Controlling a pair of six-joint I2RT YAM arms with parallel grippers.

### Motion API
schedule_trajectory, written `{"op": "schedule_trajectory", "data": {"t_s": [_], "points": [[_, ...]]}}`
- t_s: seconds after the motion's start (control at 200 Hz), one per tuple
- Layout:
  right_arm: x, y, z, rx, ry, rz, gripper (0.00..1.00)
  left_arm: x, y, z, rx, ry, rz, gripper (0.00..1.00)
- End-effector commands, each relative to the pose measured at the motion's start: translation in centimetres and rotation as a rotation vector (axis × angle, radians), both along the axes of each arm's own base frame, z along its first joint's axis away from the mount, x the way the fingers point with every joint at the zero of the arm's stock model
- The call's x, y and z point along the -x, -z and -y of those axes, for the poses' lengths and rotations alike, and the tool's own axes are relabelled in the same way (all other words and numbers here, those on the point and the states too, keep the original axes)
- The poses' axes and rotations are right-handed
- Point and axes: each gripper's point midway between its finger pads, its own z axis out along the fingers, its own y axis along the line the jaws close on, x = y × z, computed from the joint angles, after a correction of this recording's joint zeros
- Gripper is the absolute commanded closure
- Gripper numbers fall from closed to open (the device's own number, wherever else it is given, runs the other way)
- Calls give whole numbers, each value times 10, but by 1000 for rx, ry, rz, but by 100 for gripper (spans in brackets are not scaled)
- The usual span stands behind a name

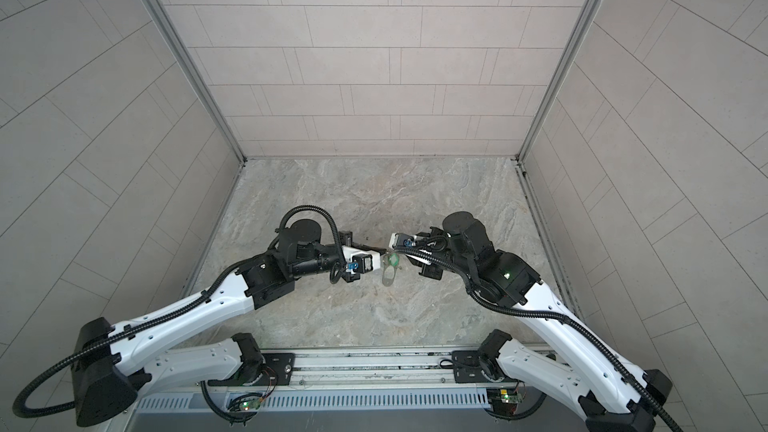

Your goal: Remove the keys from the keyring

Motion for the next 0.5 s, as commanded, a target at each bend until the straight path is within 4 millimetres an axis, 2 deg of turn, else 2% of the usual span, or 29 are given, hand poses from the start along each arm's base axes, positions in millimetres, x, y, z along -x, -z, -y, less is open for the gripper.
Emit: {"op": "schedule_trajectory", "data": {"t_s": [0.0,0.375,0.495], "points": [[5,8,-2,-12,-7,-35,71,0,-16,-1,57,-3,53,100],[4,20,-8,-141,97,-215,68,-3,-29,-1,176,-24,-121,100],[0,25,-8,-187,150,-250,62,-4,-37,-2,222,-12,-174,100]]}}
